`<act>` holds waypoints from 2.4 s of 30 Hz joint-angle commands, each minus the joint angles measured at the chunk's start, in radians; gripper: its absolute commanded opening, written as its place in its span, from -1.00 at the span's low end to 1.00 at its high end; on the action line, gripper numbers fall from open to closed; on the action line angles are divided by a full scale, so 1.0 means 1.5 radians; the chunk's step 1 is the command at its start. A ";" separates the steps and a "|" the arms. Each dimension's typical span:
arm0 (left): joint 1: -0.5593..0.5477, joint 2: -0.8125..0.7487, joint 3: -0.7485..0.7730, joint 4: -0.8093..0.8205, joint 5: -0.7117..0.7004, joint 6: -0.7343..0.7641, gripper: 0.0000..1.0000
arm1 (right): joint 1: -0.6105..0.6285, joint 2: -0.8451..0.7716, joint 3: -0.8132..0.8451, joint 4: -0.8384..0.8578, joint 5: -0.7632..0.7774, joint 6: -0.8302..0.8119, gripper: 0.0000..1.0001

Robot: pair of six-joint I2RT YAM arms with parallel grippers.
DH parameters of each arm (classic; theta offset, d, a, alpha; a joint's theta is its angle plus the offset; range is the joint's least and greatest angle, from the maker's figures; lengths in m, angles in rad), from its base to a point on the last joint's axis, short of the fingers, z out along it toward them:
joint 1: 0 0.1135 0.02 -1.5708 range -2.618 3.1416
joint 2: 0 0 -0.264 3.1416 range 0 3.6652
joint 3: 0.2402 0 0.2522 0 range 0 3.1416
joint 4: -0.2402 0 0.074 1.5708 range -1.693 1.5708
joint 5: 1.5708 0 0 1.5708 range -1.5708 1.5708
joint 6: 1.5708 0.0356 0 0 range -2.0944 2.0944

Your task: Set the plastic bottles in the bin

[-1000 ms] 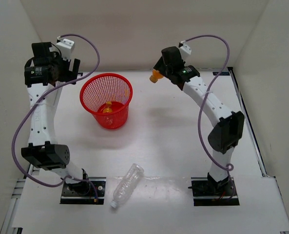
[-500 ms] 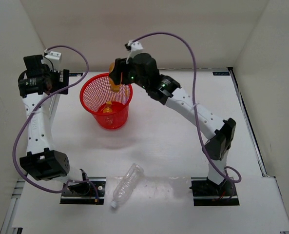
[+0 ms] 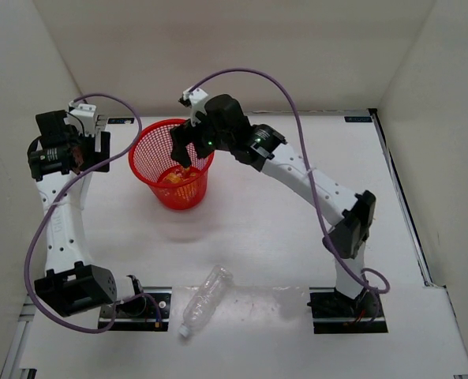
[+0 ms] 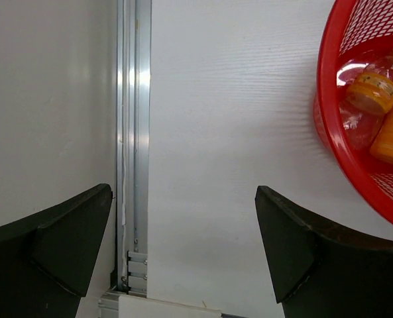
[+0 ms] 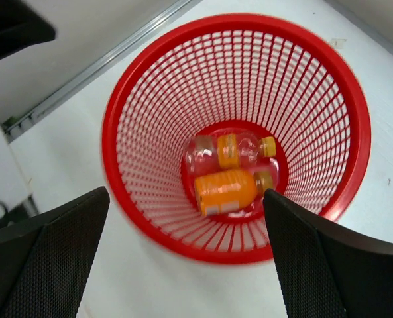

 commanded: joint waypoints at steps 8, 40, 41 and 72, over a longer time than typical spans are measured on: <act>0.003 -0.076 -0.069 0.002 0.040 0.006 1.00 | 0.050 -0.304 -0.330 -0.259 0.343 0.720 1.00; 0.003 -0.203 -0.150 -0.053 0.102 0.026 1.00 | 0.348 -0.140 -0.587 -0.137 0.148 1.258 1.00; 0.003 -0.210 -0.150 -0.053 0.102 0.026 1.00 | 0.348 -0.140 -0.594 -0.131 0.141 1.258 1.00; 0.003 -0.188 -0.131 -0.065 0.090 0.024 1.00 | 0.178 -0.296 -0.558 -0.412 0.614 1.121 -0.99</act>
